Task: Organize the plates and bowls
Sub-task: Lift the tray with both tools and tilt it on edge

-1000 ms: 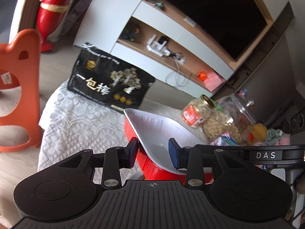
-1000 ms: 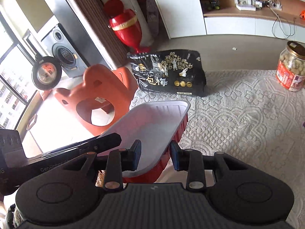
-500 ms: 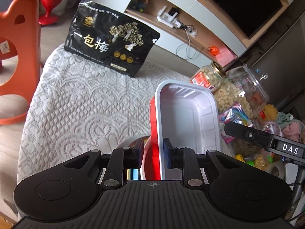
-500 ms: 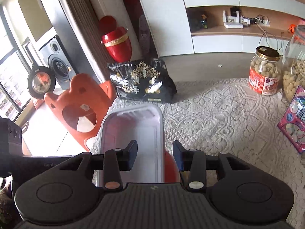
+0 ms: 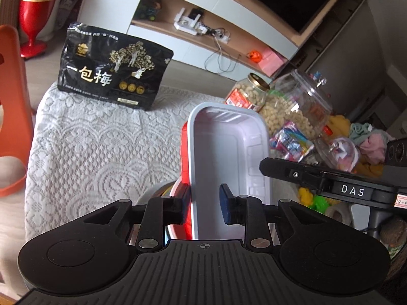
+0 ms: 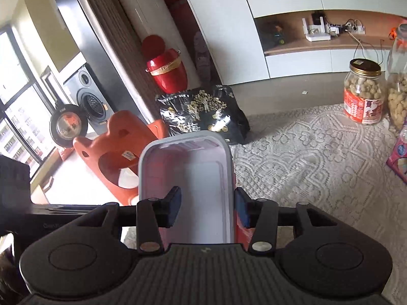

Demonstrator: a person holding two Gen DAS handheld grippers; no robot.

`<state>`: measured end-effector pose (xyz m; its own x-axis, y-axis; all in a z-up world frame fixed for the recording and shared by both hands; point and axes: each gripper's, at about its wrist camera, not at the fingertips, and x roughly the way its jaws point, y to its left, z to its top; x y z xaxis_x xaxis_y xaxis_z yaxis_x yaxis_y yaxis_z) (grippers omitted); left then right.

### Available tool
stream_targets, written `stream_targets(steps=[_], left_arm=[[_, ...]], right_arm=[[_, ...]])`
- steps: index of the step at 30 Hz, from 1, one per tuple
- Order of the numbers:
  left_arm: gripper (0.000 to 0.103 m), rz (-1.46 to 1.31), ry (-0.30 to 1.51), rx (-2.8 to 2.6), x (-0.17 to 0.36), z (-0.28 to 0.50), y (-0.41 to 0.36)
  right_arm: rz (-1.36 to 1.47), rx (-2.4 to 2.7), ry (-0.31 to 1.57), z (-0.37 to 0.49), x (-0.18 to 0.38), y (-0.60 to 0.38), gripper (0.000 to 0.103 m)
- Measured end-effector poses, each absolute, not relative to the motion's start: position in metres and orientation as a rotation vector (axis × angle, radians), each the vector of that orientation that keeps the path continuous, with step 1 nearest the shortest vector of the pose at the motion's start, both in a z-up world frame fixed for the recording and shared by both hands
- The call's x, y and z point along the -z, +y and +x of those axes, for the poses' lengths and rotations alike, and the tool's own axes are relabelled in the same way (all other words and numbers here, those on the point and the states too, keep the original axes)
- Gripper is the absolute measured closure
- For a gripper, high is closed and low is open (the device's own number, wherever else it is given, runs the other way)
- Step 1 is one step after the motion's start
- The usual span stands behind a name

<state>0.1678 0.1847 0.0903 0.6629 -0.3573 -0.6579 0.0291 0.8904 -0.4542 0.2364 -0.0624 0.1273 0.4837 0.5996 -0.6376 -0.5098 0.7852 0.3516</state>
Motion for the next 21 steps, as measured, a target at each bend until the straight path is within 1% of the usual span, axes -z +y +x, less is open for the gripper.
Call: stream_targets(steps=[5, 8, 10, 12, 14, 17, 18, 19, 21], left_arm=[[0.075, -0.426, 0.841, 0.171, -0.085, 0.154, 0.193], [0.075, -0.484, 0.851, 0.125, -0.085, 0.159, 0.202], [0.075, -0.582, 0.844, 0.101, -0.083, 0.170, 0.210], [0.075, -0.668, 0.837, 0.093, -0.079, 0.182, 0.217], [0.075, -0.703, 0.829, 0.105, -0.075, 0.189, 0.219], [0.075, -0.725, 0.829, 0.162, -0.067, 0.191, 0.217], [0.069, -0.743, 0.838, 0.191, -0.066, 0.192, 0.216], [0.067, -0.740, 0.836, 0.207, -0.070, 0.189, 0.213], [0.067, -0.683, 0.796, 0.240, -0.084, 0.183, 0.207]], right_arm=[[-0.018, -0.597, 0.771, 0.220, -0.123, -0.076, 0.056], [-0.019, -0.601, 0.799, 0.219, -0.118, -0.074, 0.056], [0.017, -0.575, 0.823, 0.230, -0.117, -0.067, 0.056], [0.116, -0.557, 0.864, 0.254, -0.115, -0.060, 0.056], [0.233, -0.533, 0.897, 0.279, -0.112, -0.054, 0.056], [0.323, -0.546, 0.951, 0.297, -0.107, -0.050, 0.057], [0.349, -0.585, 0.966, 0.295, -0.108, -0.050, 0.057], [0.360, -0.610, 0.955, 0.290, -0.114, -0.050, 0.055], [0.331, -0.651, 0.858, 0.273, -0.135, -0.051, 0.055]])
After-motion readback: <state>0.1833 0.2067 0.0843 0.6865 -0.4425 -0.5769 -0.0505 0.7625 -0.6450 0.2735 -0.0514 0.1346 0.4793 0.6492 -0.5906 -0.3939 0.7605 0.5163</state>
